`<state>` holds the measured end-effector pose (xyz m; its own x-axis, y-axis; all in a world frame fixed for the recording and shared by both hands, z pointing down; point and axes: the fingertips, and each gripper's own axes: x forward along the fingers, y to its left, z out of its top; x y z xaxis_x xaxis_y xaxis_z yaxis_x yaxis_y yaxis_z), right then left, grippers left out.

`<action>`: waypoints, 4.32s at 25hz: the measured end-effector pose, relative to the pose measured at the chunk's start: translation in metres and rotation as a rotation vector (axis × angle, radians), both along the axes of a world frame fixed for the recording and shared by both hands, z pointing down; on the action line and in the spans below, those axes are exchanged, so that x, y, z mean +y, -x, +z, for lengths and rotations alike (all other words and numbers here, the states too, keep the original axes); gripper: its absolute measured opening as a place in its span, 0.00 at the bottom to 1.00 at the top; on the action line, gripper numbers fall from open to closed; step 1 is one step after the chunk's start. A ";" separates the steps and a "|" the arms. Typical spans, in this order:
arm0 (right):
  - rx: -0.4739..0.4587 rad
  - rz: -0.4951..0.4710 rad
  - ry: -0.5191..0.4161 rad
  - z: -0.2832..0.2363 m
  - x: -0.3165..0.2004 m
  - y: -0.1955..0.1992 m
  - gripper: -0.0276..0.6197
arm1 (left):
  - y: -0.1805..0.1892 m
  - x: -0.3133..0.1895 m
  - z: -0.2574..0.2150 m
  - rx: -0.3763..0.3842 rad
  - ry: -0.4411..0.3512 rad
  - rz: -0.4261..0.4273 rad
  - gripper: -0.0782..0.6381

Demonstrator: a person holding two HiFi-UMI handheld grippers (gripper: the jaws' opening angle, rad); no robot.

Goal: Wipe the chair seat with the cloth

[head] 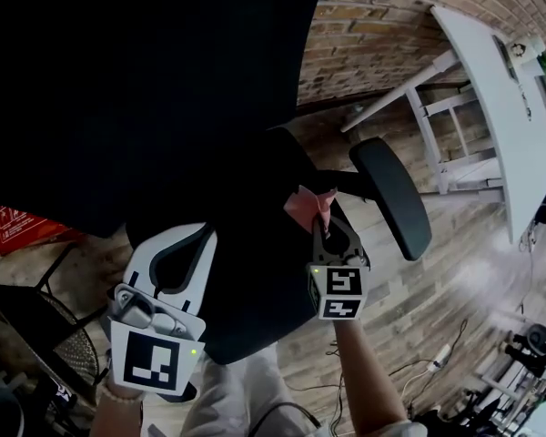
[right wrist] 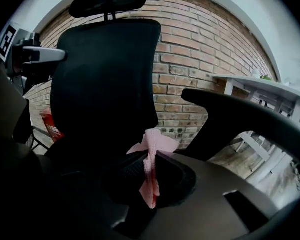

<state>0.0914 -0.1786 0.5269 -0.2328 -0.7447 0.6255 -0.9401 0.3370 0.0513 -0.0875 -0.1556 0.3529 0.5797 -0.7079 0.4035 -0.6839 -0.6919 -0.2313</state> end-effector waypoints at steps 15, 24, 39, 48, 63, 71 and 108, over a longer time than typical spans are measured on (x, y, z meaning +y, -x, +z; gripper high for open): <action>0.079 0.067 0.101 0.076 -0.020 -0.027 0.13 | 0.012 -0.015 0.042 -0.011 0.024 0.015 0.13; 0.041 0.101 0.110 0.090 -0.043 -0.009 0.13 | 0.034 -0.018 0.044 -0.018 0.031 -0.012 0.13; 0.055 -0.112 0.104 0.099 -0.086 0.084 0.13 | 0.081 -0.011 0.037 -0.003 0.050 -0.102 0.13; -0.010 -0.240 0.122 0.104 -0.047 0.154 0.13 | 0.099 -0.004 0.028 0.022 0.042 -0.184 0.13; -0.123 -0.605 0.148 0.093 0.064 0.283 0.13 | 0.104 0.006 0.021 0.032 0.022 -0.237 0.13; -0.155 -0.747 0.177 0.087 0.118 0.316 0.13 | 0.102 0.006 0.023 0.028 0.025 -0.241 0.13; 0.171 -0.091 0.103 0.087 -0.010 -0.040 0.13 | -0.015 -0.009 0.060 0.029 0.058 0.040 0.13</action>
